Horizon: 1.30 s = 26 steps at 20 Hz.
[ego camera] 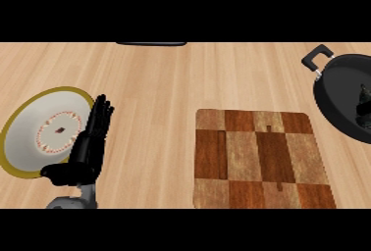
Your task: Pick the eggplant from the cutting board and place it in the pot
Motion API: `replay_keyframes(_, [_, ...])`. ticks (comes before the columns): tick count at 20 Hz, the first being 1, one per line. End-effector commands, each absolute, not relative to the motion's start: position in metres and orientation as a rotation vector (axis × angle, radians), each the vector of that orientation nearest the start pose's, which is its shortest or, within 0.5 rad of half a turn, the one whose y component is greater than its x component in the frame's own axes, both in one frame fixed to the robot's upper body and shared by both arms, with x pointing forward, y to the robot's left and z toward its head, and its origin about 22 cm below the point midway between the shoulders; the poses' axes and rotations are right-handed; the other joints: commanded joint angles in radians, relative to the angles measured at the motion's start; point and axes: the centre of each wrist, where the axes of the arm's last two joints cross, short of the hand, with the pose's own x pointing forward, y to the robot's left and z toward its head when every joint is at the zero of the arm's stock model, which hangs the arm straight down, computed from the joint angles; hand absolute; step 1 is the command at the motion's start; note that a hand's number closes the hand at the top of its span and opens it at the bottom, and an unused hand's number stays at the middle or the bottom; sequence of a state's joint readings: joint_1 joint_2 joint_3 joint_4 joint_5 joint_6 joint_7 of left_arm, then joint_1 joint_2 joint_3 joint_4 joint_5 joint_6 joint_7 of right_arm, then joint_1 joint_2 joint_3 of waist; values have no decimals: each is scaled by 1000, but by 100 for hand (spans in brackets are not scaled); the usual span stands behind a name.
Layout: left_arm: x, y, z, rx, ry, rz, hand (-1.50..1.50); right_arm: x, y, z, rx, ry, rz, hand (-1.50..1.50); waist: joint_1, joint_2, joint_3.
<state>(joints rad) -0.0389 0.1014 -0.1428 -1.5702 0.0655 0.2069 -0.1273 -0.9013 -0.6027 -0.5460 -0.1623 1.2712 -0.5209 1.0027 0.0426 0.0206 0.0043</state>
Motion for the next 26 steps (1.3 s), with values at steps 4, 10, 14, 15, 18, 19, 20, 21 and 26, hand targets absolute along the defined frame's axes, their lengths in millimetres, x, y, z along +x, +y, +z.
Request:
replay_keyframes(4, [246, 221, 5, 72, -1715, 10, 0, 383, -426, 58, -1466, -475, -407, -150, -6, -4, 1])
replay_keyframes(10, [248, 220, 1, 98, -1703, 35, 0, 386, -426, 82, -1628, -825, -738, -150, -36, -12, 1])
replay_keyframes(14, [254, 218, 10, 101, -1710, 17, 0, 384, -416, 73, -1595, -882, -917, -150, -34, -13, 0])
replay_keyframes(15, [244, 225, 4, 114, -1717, 45, 0, 375, -435, 84, -1586, -884, -918, -150, -36, -18, -1])
replay_keyframes(18, [231, 225, -8, 106, -1689, 32, 0, 352, -437, 51, -1620, -879, -966, -150, -39, -18, -2])
replay_keyframes(19, [246, 222, -4, 118, -1682, 41, 0, 359, -421, 45, -1614, -903, -965, -150, -40, -18, -3])
replay_keyframes(20, [247, 223, 2, 96, -1709, 39, 0, 340, -449, 49, -1645, -909, -971, -150, -39, -16, -1])
replay_keyframes(21, [249, 207, 0, 109, -1703, 48, 0, 341, -434, 43, -1627, -932, -981, -150, -49, -21, -3])
replay_keyframes(26, [234, 239, 8, 100, -1709, 33, 0, 311, -435, 28, -1649, -1011, -974, -150, -42, -21, -3])
